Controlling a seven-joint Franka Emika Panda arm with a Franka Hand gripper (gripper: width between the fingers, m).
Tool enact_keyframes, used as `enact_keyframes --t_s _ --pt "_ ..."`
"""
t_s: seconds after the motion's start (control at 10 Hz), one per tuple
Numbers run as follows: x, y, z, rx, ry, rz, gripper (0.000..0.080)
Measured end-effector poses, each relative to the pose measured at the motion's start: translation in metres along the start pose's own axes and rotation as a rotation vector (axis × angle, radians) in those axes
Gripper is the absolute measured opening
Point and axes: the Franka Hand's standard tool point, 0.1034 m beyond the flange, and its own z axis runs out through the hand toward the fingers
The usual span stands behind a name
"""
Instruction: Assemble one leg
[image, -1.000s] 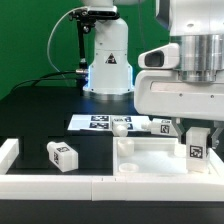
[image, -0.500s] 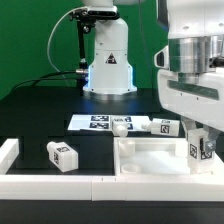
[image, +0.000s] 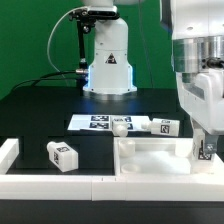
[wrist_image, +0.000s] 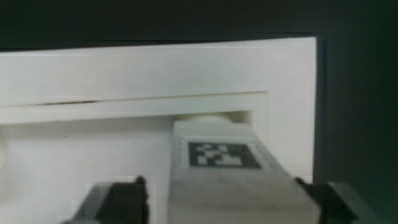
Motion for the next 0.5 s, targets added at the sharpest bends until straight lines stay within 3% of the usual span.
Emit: enact_keyframes --t_s 0.1,0.2,0.5 --pt "0.0019 -0.0024 -0.0015 0.005 0.0 -0.16 0.057" --pt "-0.0009 -0.0014 0.0 0.002 -0.001 -0.319 0.0633" --pt "-0.0027 0.0001 0.002 -0.002 -0.004 -0.562 0.0644"
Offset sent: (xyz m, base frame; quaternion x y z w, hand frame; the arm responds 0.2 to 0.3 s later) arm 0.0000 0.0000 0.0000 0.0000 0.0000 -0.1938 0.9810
